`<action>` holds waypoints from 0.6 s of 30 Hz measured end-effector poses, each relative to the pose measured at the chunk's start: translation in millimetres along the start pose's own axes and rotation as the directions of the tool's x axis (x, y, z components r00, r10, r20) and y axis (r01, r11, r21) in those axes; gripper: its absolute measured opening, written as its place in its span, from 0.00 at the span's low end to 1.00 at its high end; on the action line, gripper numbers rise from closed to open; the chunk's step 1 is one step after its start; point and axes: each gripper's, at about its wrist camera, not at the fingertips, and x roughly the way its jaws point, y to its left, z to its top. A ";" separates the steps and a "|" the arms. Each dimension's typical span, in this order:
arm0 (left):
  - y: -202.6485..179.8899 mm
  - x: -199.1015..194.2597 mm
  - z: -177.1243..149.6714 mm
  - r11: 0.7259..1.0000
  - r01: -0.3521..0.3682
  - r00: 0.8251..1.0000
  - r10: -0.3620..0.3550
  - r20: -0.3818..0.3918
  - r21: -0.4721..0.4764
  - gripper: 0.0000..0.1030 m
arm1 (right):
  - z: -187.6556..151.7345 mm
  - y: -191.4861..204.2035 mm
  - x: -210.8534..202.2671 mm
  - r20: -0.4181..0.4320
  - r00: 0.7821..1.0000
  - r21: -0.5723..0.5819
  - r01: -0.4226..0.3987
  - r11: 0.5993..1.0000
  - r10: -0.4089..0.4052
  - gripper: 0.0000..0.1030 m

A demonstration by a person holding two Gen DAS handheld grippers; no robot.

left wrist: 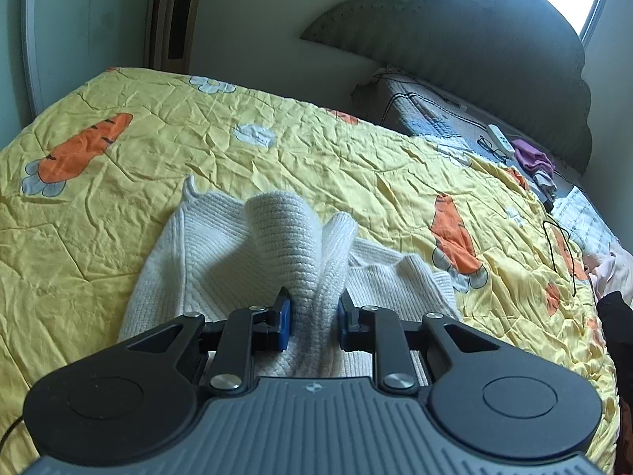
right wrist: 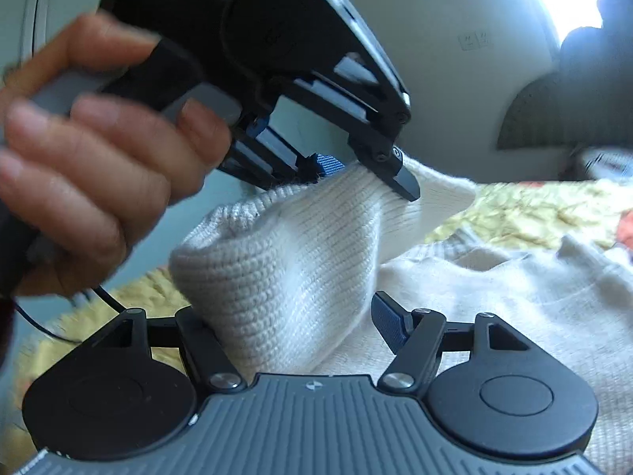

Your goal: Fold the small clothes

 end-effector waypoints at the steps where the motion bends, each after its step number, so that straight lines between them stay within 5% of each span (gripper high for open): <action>1: 0.7 0.4 -0.3 1.000 0.000 1.000 0.000 -0.002 -0.005 0.21 | -0.5 8.2 -0.3 0.003 1.000 -0.066 0.029 0.997 -0.029 0.45; 2: 1.4 0.0 -0.2 1.000 -0.003 1.000 0.003 0.002 -0.011 0.21 | 0.1 13.7 -1.5 0.006 0.999 -0.111 0.046 0.993 -0.045 0.33; 5: 0.4 -5.0 3.4 1.000 -0.009 0.999 0.010 0.032 -0.022 0.21 | 4.2 19.8 -7.1 0.016 0.998 -0.159 0.065 0.985 -0.064 0.23; 18: -40.9 2.6 5.6 0.999 -0.034 0.994 0.031 0.106 0.019 0.21 | 19.7 2.3 -22.5 0.017 0.996 -0.086 0.091 0.992 -0.090 0.18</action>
